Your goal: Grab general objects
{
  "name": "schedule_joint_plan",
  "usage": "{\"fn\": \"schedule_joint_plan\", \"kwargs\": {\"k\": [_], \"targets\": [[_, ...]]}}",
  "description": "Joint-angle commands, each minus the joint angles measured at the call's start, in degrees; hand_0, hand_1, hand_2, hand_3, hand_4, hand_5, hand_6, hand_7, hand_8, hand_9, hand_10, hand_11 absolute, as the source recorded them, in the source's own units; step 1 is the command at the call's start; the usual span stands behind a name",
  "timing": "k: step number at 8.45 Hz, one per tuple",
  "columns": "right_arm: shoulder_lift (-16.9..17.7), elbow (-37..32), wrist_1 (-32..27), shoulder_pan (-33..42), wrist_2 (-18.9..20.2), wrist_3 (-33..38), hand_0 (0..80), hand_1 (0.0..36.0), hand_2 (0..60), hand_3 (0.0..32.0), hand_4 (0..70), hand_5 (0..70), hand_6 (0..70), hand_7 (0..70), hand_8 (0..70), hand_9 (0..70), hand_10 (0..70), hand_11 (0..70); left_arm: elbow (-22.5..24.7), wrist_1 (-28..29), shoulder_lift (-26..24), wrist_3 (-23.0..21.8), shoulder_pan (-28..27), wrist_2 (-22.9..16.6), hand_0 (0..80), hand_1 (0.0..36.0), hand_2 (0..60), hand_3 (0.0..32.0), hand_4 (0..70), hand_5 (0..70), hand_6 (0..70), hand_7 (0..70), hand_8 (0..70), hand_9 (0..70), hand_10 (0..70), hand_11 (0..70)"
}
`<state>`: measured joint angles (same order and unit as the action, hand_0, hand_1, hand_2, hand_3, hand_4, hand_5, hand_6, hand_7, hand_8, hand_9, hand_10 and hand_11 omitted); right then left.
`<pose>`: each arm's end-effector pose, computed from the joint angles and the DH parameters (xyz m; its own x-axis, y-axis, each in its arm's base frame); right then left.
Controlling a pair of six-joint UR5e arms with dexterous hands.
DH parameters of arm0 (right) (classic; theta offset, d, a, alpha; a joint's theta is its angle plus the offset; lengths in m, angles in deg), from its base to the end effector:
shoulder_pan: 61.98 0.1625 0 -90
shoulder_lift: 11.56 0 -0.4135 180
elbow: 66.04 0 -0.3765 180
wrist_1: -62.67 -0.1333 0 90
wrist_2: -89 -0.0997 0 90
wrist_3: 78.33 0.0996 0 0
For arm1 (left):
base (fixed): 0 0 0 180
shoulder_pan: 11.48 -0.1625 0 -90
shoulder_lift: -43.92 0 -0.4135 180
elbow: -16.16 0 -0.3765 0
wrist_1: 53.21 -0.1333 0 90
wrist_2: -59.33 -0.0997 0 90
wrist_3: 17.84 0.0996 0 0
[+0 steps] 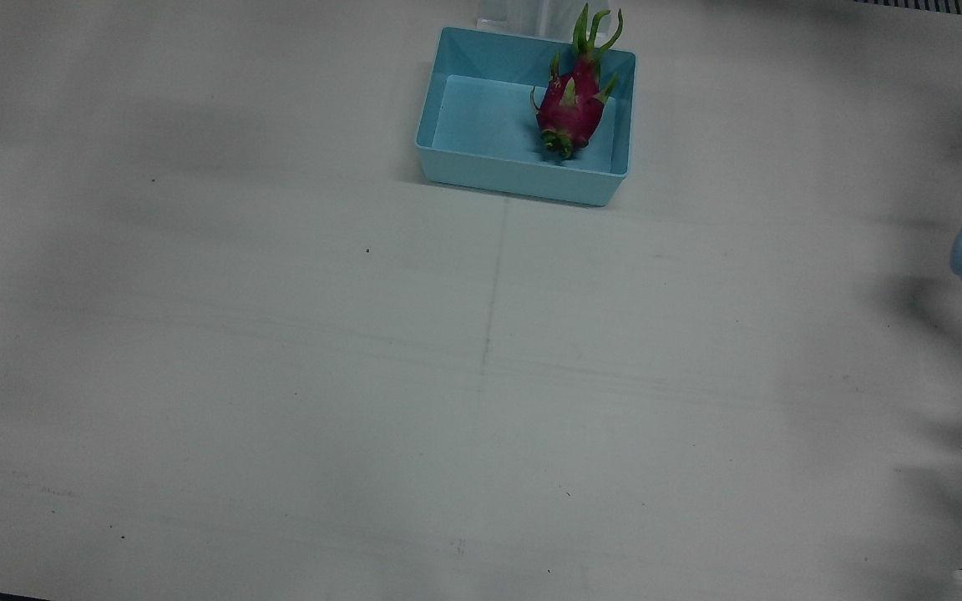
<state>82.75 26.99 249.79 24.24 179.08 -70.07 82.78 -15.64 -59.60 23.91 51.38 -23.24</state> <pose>0.1046 -0.4371 0.6964 -0.9888 0.0457 -0.1423 0.1338 -0.1539 -0.9790 0.1443 -0.6019 0.6714 -0.8385 0.0141 -0.5447 0.4641 0.5421 -0.7005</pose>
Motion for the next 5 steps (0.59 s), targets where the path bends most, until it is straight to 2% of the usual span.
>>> {"fn": "schedule_joint_plan", "kwargs": {"k": [1,3,4,5], "targets": [[0.0,0.0,0.0,0.0,0.0,0.0,0.0,0.0,0.0,0.0,0.0,0.0,0.0,0.0,0.0,0.0,0.0,0.0,-1.2,1.3,4.7,0.2,3.7,4.2,80.0,36.0,60.0,0.0,30.6,70.0,30.7,70.0,5.1,14.7,10.8,21.1],[0.0,0.0,0.0,0.0,0.0,0.0,0.0,0.0,0.0,0.0,0.0,0.0,0.0,0.0,0.0,0.0,0.0,0.0,-1.1,0.7,4.9,1.0,4.4,4.2,80.0,36.0,60.0,0.0,37.8,70.0,32.1,70.0,5.4,14.4,4.7,11.8],[0.0,0.0,0.0,0.0,0.0,0.0,0.0,0.0,0.0,0.0,0.0,0.0,0.0,0.0,0.0,0.0,0.0,0.0,-1.1,0.8,5.2,1.2,4.3,4.2,58.0,36.0,60.0,0.0,38.3,70.0,30.3,70.0,5.0,14.1,0.6,3.7],[0.0,0.0,0.0,0.0,0.0,0.0,0.0,0.0,0.0,0.0,0.0,0.0,0.0,0.0,0.0,0.0,0.0,0.0,-1.1,0.9,5.3,2.0,4.4,4.2,0.0,0.0,37.3,0.0,40.3,70.0,25.1,70.0,4.0,13.4,0.0,0.0]]}}
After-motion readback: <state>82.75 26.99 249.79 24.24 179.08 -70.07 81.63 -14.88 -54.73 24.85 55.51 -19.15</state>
